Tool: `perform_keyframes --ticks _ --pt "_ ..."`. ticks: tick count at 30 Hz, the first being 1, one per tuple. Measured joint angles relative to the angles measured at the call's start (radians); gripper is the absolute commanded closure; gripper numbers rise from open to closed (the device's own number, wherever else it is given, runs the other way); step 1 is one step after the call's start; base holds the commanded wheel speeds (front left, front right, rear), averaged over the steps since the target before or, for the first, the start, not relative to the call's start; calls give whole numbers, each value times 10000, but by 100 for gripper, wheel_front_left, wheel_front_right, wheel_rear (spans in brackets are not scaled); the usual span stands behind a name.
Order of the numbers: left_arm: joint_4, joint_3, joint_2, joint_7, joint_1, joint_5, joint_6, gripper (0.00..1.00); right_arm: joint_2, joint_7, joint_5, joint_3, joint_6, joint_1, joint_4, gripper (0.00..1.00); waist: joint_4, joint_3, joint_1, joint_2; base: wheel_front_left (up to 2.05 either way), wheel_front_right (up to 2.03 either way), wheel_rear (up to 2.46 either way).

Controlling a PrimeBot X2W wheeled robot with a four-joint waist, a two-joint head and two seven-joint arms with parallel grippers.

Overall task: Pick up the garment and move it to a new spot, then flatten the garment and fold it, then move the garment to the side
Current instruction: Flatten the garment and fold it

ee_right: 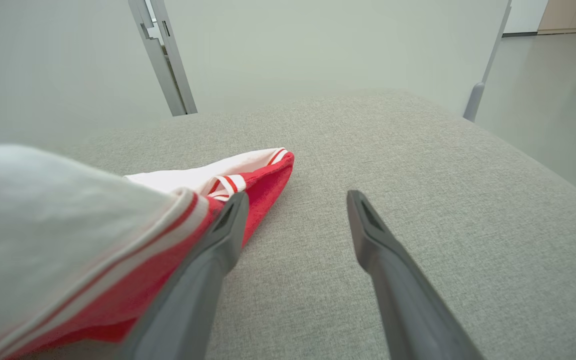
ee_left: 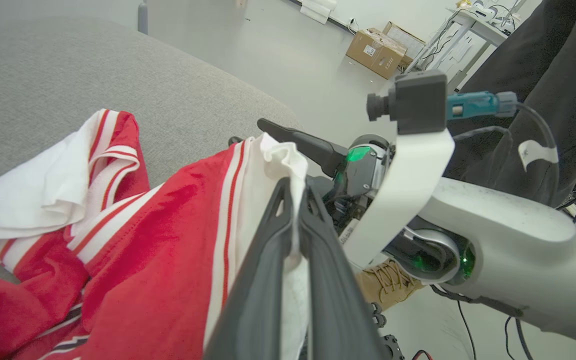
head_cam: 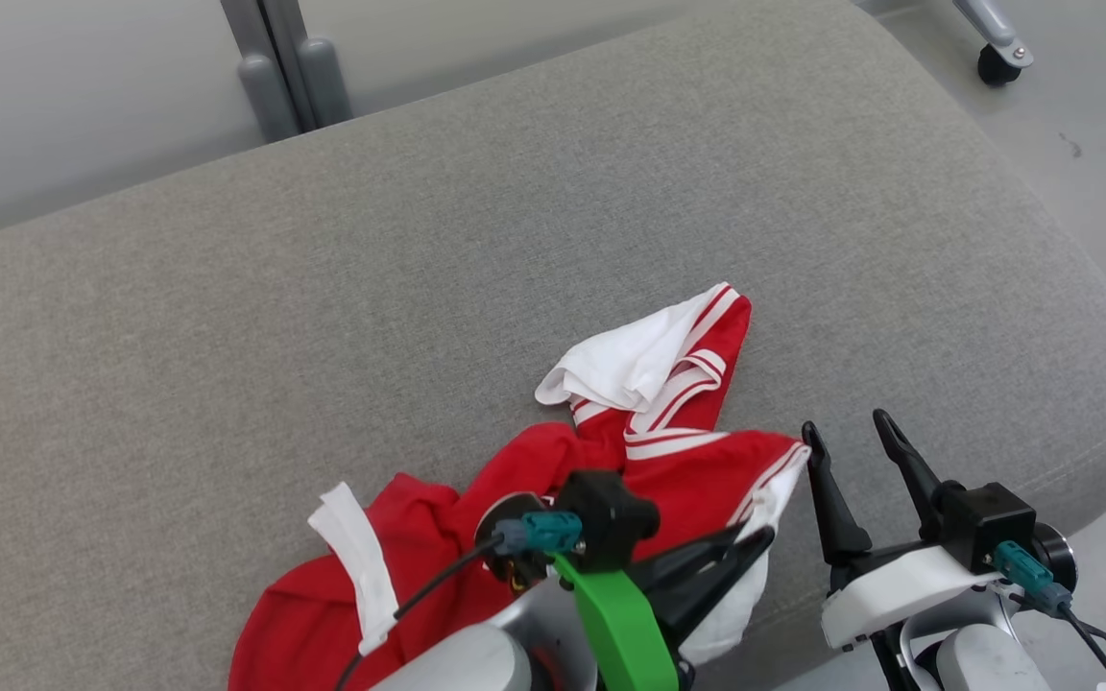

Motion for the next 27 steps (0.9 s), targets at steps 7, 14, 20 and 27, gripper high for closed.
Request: perform_keyframes --ticks 7,14,20,27 --pt "600 -663 322 203 678 -79 -102 0 2 0 71 -6 0 -2 -25 0 -97 107 0 0 0 0 0" --pt "383 518 537 -853 542 136 769 0 0 0 69 -107 0 22 -27 0 -43 97 0 0 0 0 0" --pt "1452 723 1152 -694 41 949 1383 0 2 0 82 -12 0 19 -23 0 -10 83 0 0 0 0 0" --pt "3080 374 1285 -171 -778 1511 1404 0 2 0 117 84 0 -15 -25 0 -76 192 0 -1 0 0 0"
